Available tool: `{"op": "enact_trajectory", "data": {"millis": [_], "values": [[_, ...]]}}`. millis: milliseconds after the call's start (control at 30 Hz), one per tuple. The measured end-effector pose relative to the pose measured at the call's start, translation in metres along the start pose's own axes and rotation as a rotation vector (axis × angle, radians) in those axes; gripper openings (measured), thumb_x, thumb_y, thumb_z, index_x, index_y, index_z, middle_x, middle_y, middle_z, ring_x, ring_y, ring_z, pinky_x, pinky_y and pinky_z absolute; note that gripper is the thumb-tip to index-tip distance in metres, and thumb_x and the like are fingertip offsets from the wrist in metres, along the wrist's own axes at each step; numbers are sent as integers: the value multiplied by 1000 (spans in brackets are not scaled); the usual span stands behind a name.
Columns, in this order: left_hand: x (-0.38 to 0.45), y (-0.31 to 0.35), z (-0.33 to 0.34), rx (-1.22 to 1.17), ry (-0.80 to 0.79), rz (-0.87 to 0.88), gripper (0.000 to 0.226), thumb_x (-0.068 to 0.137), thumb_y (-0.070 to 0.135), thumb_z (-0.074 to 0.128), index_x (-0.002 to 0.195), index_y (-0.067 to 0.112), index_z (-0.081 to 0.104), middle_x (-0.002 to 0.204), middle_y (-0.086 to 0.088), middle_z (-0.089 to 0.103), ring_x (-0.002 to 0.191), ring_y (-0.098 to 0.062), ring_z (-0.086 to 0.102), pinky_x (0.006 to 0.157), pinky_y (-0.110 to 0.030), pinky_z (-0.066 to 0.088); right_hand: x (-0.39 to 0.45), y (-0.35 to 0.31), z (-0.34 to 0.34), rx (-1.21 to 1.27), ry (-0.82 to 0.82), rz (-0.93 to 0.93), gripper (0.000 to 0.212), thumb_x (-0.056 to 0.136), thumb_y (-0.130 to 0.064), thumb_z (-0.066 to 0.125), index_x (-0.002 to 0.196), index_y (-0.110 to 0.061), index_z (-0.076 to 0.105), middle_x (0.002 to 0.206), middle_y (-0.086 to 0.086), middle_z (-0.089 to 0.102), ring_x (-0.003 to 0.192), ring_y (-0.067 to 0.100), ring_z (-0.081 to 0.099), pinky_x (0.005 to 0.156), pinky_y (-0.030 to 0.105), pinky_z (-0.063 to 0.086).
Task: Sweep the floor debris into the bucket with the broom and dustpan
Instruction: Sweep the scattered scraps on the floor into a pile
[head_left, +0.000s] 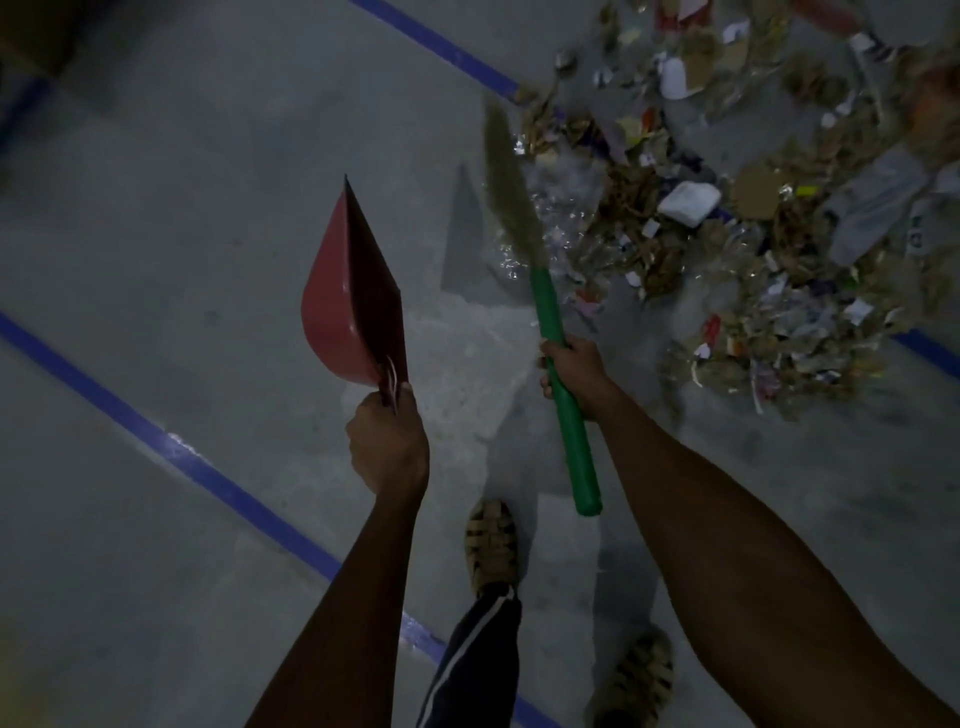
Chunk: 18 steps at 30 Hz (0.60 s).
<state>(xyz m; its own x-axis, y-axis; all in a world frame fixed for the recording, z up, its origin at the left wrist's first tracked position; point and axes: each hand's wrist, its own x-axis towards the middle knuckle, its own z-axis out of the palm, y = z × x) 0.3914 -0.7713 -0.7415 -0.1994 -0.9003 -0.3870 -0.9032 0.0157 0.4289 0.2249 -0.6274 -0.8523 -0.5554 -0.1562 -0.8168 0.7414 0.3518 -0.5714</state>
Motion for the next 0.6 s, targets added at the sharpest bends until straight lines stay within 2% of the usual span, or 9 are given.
{"op": "enact_trajectory", "data": {"millis": [200,333,433,600], "values": [[-6,22,1,18,-48,57,36,99,39,54,91,6,65,82,-5,60,72,-18,52,66,-30,38,-10,14,-55,8,288,-36,14,97,-18,63,96,-4,62,77,12,60,48,20,52,41,27,47],[-20,24,4,17,-68,74,35,99,40,54,91,7,65,82,-5,60,74,-21,55,67,-30,38,-28,24,-82,-28,402,-96,16,96,-19,62,98,-3,63,75,11,61,46,19,53,39,26,47],[-36,19,8,27,-92,63,33,99,41,53,85,12,61,80,-3,55,73,-21,52,66,-30,38,-52,41,-91,-14,420,-165,12,96,-18,61,100,-7,61,74,10,60,46,20,54,41,28,47],[-66,13,19,49,-107,40,37,98,42,53,88,8,64,87,-12,65,73,-23,55,66,-30,39,-78,72,-76,-8,327,-220,17,96,-15,58,111,-9,60,67,9,57,46,24,55,43,33,49]]}}
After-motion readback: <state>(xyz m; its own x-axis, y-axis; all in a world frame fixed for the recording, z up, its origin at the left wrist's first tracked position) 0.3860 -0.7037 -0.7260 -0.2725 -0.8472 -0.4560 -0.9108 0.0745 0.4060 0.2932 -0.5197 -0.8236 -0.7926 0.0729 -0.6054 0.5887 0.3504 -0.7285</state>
